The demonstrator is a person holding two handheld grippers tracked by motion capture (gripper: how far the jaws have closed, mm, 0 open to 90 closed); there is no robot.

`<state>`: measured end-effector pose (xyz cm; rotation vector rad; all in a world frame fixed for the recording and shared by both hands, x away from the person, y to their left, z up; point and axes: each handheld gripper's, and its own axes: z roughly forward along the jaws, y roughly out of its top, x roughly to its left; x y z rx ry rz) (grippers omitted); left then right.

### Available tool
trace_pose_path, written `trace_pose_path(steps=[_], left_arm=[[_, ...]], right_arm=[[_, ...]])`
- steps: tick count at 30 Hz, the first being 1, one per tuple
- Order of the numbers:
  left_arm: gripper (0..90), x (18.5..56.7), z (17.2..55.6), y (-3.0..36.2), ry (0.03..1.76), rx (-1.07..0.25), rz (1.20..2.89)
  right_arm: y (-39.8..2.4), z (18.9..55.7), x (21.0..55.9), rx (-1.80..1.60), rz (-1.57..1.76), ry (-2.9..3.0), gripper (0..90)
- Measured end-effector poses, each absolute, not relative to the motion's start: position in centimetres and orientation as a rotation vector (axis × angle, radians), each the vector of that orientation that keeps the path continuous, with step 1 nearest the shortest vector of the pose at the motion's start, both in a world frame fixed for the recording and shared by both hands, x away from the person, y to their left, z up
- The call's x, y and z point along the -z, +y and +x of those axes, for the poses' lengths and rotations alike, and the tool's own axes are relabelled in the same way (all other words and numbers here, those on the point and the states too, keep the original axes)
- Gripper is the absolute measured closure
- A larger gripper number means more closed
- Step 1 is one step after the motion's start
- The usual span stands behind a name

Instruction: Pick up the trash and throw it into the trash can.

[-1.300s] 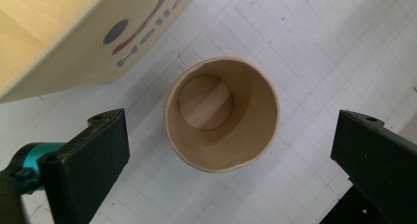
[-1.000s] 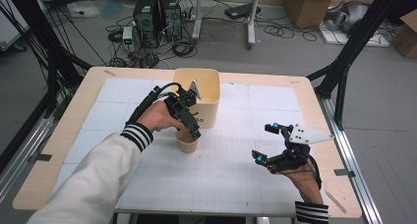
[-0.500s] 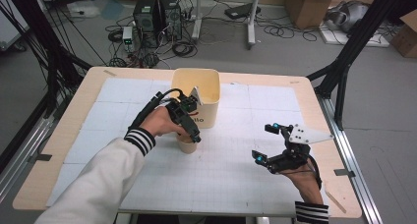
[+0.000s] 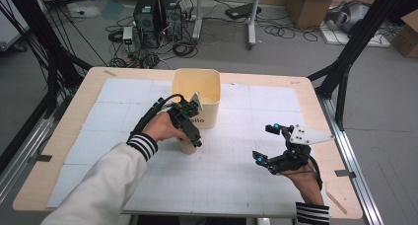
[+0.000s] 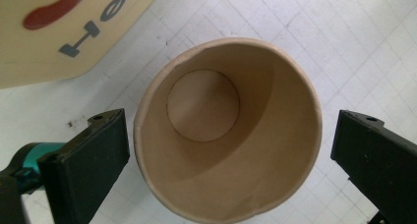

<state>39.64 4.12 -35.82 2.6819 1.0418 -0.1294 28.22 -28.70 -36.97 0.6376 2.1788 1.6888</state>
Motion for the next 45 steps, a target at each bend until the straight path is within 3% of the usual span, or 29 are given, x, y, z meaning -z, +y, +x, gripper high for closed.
trace_pose_path(steps=[45], left_arm=[[1.7,38.5,38.6,3.6,1.037,0.031,2.715]], right_arm=[[-28.7,28.2,36.9,-1.697,0.639,2.175,0.4]])
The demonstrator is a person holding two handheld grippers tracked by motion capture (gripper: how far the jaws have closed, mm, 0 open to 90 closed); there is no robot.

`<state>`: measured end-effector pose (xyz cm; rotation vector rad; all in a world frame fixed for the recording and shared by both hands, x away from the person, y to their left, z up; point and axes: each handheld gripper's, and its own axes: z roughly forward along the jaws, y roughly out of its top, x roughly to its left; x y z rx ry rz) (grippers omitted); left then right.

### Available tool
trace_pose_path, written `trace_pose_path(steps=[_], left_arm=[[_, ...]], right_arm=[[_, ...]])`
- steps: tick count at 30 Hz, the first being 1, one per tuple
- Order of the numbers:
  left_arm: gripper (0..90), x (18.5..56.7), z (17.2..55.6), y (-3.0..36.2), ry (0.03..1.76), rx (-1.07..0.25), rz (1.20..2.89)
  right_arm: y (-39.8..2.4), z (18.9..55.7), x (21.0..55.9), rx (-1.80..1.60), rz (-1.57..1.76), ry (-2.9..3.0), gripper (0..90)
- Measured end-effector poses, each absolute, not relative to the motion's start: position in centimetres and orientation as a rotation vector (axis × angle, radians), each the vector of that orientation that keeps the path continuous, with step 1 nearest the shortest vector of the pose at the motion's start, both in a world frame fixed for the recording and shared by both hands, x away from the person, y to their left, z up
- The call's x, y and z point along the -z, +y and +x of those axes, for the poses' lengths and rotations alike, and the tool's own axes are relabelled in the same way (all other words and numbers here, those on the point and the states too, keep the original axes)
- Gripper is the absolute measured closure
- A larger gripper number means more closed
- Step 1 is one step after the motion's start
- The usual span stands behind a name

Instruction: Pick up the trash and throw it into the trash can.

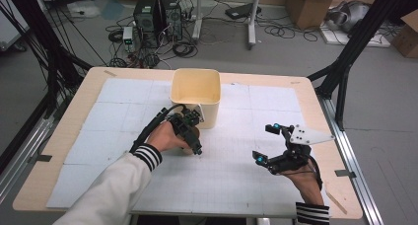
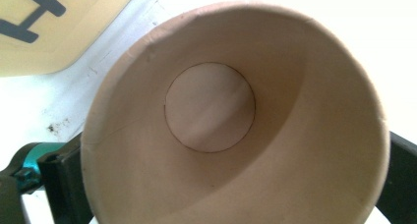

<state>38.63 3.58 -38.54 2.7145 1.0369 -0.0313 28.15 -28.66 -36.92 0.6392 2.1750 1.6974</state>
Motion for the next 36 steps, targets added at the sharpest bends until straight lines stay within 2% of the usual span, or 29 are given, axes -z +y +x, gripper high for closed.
trace_pose_path(steps=[6,21,36], left_arm=[[2.7,38.6,38.67,3.57,1.03,0.035,2.717],[21.5,38.67,38.7,3.54,1.027,0.038,2.712],[28.0,38.47,38.61,3.64,1.047,0.014,2.712]], right_arm=[[-28.67,28.18,36.93,-1.695,0.635,2.173,0.4],[-28.71,28.14,36.91,-1.698,0.643,2.175,0.4],[-28.64,28.13,36.91,-1.698,0.641,2.175,0.4]])
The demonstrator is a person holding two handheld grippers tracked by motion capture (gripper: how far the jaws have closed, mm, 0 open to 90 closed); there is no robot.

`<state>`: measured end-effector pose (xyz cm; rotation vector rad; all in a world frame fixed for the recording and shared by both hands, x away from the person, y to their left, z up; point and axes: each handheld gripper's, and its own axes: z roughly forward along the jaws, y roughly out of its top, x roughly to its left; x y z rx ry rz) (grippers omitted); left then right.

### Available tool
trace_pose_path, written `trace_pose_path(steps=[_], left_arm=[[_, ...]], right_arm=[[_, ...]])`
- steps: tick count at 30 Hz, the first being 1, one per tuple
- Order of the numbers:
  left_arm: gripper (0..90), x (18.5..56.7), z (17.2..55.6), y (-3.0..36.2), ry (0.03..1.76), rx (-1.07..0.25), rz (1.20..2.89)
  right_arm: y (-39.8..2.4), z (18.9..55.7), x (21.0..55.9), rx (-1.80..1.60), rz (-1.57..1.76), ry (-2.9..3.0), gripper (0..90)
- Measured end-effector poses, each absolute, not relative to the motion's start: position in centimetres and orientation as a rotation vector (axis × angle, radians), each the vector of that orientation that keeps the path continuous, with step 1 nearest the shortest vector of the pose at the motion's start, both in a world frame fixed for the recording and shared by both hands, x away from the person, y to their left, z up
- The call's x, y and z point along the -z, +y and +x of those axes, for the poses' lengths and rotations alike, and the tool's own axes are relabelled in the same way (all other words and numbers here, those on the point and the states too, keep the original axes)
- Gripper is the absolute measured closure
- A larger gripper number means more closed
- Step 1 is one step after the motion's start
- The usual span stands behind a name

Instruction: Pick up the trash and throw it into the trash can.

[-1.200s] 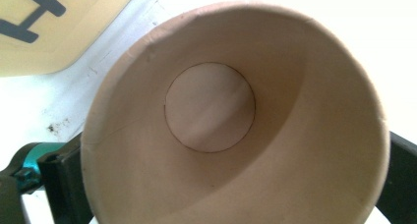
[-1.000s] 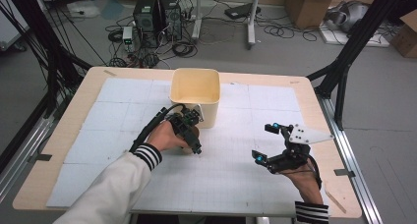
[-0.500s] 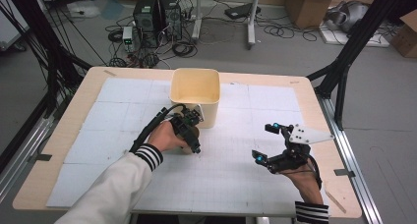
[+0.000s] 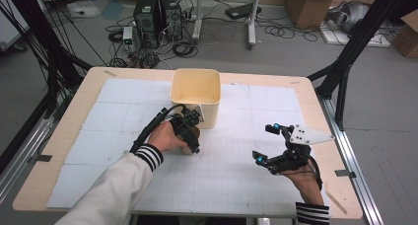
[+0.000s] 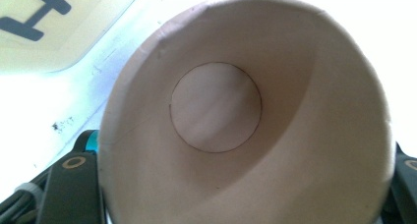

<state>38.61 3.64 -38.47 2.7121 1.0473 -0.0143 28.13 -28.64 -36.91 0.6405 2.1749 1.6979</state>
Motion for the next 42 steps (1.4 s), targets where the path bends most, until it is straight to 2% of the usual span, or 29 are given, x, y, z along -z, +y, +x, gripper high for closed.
trace_pose_path(steps=[19,42], left_arm=[[33.9,37.7,38.0,3.7,1.032,-0.014,2.714],[34.7,33.0,37.3,4.3,0.993,-0.107,2.729]], right_arm=[[-28.7,28.1,36.8,-1.7,0.631,2.169,0.4],[-28.6,28.0,36.6,-1.706,0.623,2.166,0.4]])
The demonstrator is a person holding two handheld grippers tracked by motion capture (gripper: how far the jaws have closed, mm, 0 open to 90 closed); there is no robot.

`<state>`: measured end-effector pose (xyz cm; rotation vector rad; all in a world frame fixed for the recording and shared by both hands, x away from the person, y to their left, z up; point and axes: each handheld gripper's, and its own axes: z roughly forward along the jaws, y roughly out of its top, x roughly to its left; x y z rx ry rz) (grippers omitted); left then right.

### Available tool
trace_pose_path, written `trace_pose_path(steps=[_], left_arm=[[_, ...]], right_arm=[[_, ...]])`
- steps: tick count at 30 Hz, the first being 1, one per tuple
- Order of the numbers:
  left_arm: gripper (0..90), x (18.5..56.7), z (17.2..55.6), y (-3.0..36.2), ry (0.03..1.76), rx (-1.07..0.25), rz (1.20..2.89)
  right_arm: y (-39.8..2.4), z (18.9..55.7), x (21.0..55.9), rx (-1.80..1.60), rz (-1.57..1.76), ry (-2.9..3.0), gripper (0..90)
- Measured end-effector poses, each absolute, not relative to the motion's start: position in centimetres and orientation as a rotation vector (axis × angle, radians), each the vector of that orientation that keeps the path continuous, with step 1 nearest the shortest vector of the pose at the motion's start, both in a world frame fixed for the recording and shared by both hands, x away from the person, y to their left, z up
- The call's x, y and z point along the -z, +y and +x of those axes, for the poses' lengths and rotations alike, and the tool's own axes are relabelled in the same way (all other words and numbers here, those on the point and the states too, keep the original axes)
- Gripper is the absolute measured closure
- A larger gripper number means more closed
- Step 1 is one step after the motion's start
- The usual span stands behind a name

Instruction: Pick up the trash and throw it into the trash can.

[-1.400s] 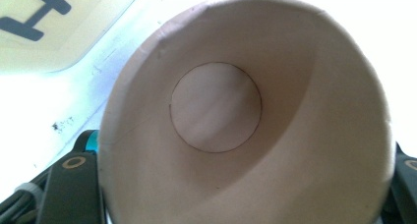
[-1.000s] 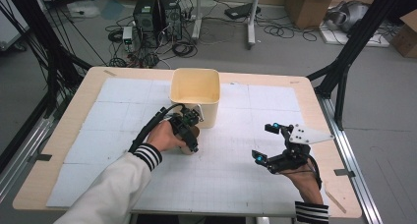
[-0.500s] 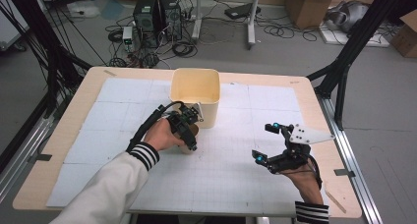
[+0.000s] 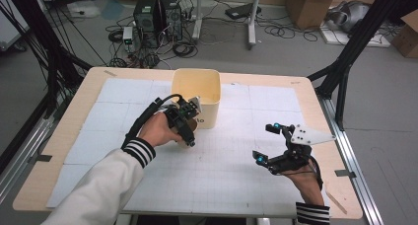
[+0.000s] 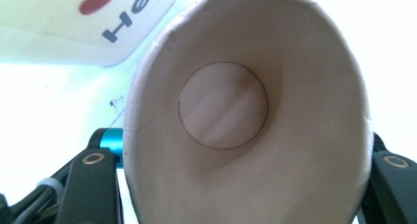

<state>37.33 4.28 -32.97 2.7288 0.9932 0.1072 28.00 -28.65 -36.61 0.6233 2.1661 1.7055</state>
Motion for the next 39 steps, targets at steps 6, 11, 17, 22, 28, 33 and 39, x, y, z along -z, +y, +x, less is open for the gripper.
trace_pose_path(steps=[6,11,17,22,28,33,39], left_arm=[[34.7,31.9,37.3,4.2,0.983,-0.117,2.729],[34.8,31.3,37.2,4.2,0.98,-0.124,2.731],[34.8,30.8,37.3,4.3,0.978,-0.124,2.727],[34.8,30.1,37.3,4.3,0.971,-0.123,2.724],[34.8,29.1,37.2,4.5,0.965,-0.121,2.722],[34.8,28.1,37.3,4.5,0.955,-0.117,2.716],[34.8,26.5,37.5,4.5,0.94,-0.127,2.716]], right_arm=[[-28.7,28.0,36.5,-1.71,0.615,2.159,0.4],[-28.7,28.0,36.5,-1.712,0.618,2.159,0.4],[-28.7,28.0,36.5,-1.712,0.617,2.158,0.4],[-28.7,28.0,36.5,-1.71,0.62,2.159,0.4],[-28.7,28.0,36.5,-1.711,0.628,2.161,0.4],[-28.7,28.0,36.5,-1.708,0.62,2.159,0.4],[-28.7,28.0,36.5,-1.711,0.627,2.161,0.4]])
